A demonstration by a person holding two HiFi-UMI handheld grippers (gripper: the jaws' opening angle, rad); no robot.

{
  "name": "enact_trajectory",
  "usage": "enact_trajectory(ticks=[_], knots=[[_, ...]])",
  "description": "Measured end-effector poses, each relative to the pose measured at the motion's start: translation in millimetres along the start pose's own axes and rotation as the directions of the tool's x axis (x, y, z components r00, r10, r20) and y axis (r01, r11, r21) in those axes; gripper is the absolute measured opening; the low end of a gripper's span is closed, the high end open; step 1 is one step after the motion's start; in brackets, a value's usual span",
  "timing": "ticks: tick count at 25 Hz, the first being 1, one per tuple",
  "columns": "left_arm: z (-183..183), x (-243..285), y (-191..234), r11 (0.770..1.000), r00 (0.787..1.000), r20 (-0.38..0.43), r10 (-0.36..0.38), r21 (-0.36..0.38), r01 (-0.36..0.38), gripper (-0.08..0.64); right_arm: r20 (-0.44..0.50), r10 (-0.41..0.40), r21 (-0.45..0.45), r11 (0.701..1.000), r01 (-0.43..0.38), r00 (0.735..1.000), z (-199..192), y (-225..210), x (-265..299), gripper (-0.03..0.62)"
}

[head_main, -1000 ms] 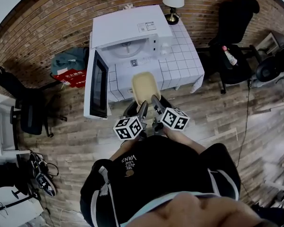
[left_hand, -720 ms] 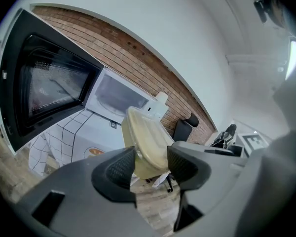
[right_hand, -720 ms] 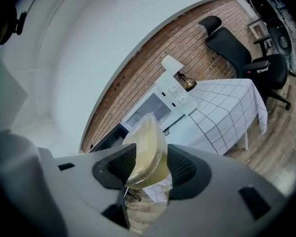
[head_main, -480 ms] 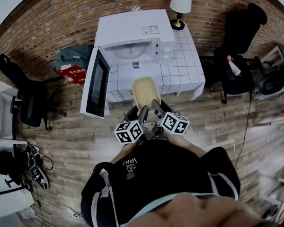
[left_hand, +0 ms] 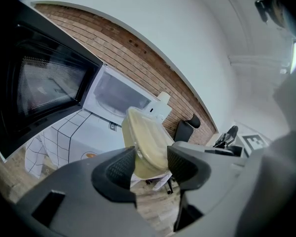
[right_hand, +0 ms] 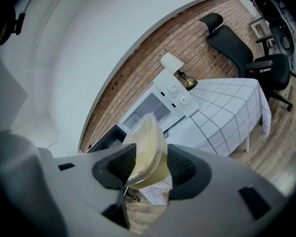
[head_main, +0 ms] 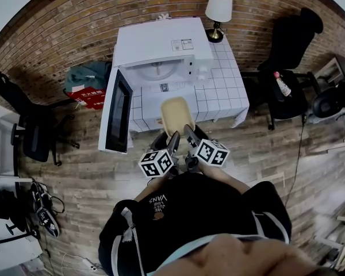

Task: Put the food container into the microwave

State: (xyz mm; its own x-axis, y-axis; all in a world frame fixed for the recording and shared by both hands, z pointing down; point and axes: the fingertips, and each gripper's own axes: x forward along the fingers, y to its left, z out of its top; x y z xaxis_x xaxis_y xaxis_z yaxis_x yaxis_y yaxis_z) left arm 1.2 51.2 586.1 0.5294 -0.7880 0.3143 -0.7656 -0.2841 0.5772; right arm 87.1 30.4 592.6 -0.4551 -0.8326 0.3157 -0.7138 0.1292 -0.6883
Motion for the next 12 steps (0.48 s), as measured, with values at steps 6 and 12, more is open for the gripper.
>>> enact_trajectory(ticks=[6,12], knots=[[18.6,16.5,18.0,1.0,1.0,-0.016,-0.01,-0.009,0.01,0.212,-0.001,-0.012,0.005,1.0,0.012,1.0,8.2,5.8,27.8,0.179],[41.4,35.2,36.4,1.0,0.999,-0.021,-0.028,-0.006,0.028,0.21,0.009,-0.034,0.001,0.999,0.034,0.999,18.9,9.4,58.2,0.179]])
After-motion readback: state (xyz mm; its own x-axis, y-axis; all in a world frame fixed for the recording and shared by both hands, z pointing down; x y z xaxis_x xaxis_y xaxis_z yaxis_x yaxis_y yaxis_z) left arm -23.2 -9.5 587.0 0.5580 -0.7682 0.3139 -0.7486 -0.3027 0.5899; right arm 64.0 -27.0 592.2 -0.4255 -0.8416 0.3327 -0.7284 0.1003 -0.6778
